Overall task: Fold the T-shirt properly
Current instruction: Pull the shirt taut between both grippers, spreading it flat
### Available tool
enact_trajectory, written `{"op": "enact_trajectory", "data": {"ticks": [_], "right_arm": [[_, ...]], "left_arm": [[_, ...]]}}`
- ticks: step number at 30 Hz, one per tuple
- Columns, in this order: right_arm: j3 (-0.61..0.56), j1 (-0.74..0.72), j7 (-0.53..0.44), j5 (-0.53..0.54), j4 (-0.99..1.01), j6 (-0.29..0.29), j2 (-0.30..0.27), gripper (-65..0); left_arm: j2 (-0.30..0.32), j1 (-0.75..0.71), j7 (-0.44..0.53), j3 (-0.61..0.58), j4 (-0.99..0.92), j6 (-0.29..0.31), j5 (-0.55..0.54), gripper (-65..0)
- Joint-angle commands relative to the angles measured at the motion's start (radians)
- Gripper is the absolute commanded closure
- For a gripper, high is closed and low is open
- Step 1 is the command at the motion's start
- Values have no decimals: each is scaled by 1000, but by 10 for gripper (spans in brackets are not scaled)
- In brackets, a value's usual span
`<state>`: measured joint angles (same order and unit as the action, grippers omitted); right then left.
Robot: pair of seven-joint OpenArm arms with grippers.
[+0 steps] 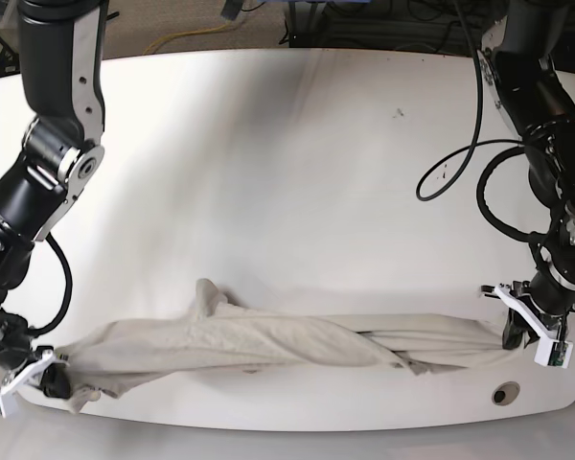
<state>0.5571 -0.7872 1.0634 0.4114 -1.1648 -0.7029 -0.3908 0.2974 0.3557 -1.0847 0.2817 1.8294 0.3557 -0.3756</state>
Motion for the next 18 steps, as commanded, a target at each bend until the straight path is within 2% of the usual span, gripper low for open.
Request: {"op": "enact_trajectory", "data": {"ticks": [1, 4, 7, 10, 18], "right_arm": [[24, 39, -5, 39, -62, 5, -26, 0], [44, 134, -4, 48, -109, 5, -20, 0], [80, 243, -4, 48, -162, 5, -13, 0], [134, 337, -4, 48, -195, 5, 17, 0], [211, 526, -2, 77, -197, 5, 34, 0]], "left_arm": [[15, -47, 28, 15, 17, -5, 3, 0], [12, -120, 28, 46, 17, 6, 3, 0], [9, -191, 28, 61, 17, 53, 3, 0], [9, -254, 28, 87, 14, 79, 10, 0], [13, -386, 28, 107, 16, 81, 8, 0]]}}
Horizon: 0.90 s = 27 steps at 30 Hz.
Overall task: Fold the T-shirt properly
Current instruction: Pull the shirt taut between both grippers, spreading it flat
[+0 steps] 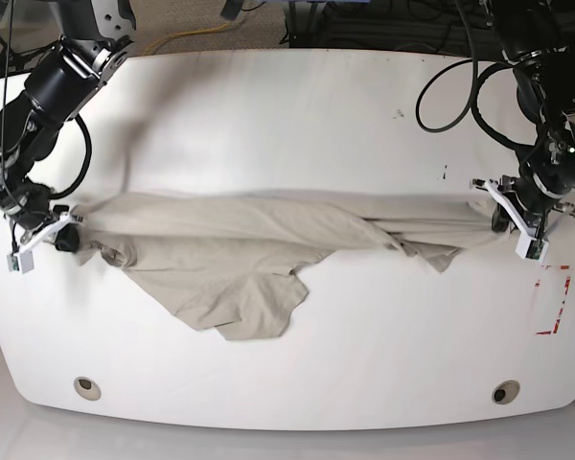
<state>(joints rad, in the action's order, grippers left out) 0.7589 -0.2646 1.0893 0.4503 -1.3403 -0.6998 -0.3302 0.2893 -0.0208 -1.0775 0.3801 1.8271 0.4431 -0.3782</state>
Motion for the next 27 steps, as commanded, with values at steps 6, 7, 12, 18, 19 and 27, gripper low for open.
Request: {"op": "enact_trajectory", "data": {"ticks": [6, 7, 12, 18, 19, 27], "right_arm": [[15, 132, -28, 207, -21, 2, -36, 0], [15, 150, -28, 227, -21, 2, -36, 0], [15, 230, -28, 265, -23, 2, -30, 0], [17, 293, -34, 265, -23, 2, -28, 0], [17, 296, -34, 259, -23, 2, -28, 0], [17, 299, -34, 255, -51, 2, -28, -263]], "left_arm": [[23, -81, 23, 9, 15, -7, 12, 0], [23, -95, 23, 9, 16, -7, 12, 0], [18, -146, 23, 9, 18, -7, 12, 0], [23, -189, 23, 10, 13, -7, 12, 0], [23, -189, 23, 10, 13, -7, 12, 0], [23, -187, 23, 10, 10, -7, 14, 0]]}}
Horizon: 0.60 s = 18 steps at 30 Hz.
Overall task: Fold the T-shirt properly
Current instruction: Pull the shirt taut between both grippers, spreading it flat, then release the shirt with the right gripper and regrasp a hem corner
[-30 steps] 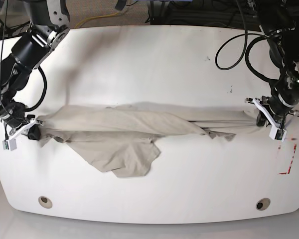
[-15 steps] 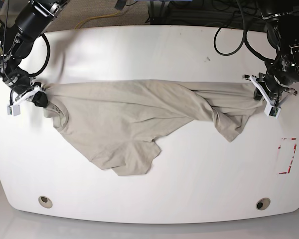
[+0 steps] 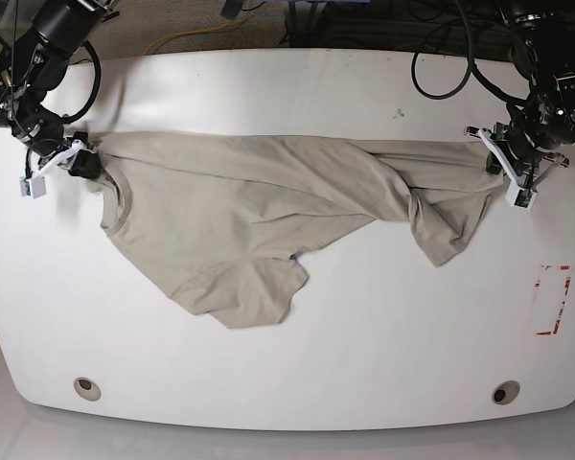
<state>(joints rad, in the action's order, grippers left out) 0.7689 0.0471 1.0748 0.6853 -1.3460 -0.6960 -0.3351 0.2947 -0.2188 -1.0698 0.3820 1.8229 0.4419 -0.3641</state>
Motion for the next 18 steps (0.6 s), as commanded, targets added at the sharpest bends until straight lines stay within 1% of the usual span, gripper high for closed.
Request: {"op": "enact_trajectory", "data": {"ticks": [1, 3, 4, 6, 9, 12, 16, 18], "right_arm": [[7, -11, -20, 20, -79, -2, -23, -341], [7, 6, -17, 24, -137, -2, -22, -422], [5, 21, -17, 27, -177, -2, -22, -445], [5, 40, -17, 29, -266, -2, -17, -452], [1, 44, -17, 20, -346, -2, 14, -455], [-12, 33, -17, 20, -335, -2, 14, -457], [-95, -42, -17, 17, -266, -2, 6, -453], [-136, -86, -20, -6, -214, -2, -11, -453]], "left_arm": [[18, 11, 15, 8, 15, -5, 0, 0], [18, 12, 15, 5, 15, -5, 0, 0], [18, 12, 15, 4, 15, -5, 0, 0], [18, 11, 15, 4, 16, -5, 0, 0], [19, 9, 15, 4, 16, -5, 0, 0], [19, 9, 15, 7, 18, -5, 0, 0], [19, 9, 15, 8, 21, -5, 0, 0], [19, 9, 15, 8, 21, -5, 0, 0]]}}
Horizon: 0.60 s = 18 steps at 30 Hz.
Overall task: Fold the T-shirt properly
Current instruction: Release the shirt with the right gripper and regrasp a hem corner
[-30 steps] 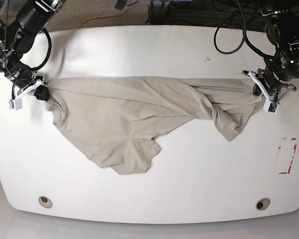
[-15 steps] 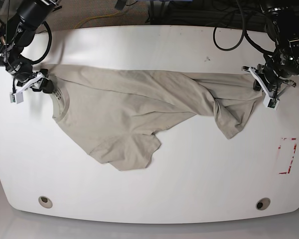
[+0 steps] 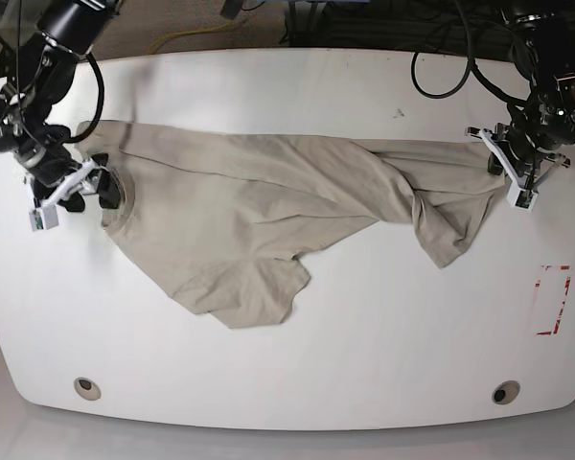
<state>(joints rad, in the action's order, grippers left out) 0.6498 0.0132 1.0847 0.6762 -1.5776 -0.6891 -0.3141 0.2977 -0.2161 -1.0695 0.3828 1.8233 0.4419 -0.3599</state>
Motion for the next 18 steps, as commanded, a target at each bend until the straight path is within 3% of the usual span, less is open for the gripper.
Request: {"op": "enact_trajectory", "data": {"ticks": [1, 8, 18], "right_arm": [[-29, -75, -31, -13, 39, -9, -33, -453], [-141, -282, -116, -200, 273, -9, -38, -453], [-351, -525, -410, -247, 725, -9, -104, -453]], "left_arm": [[16, 7, 15, 8, 20, -5, -4, 0], [16, 13, 15, 3, 20, -5, -4, 0], [11, 14, 15, 2, 20, -5, -4, 0]]}}
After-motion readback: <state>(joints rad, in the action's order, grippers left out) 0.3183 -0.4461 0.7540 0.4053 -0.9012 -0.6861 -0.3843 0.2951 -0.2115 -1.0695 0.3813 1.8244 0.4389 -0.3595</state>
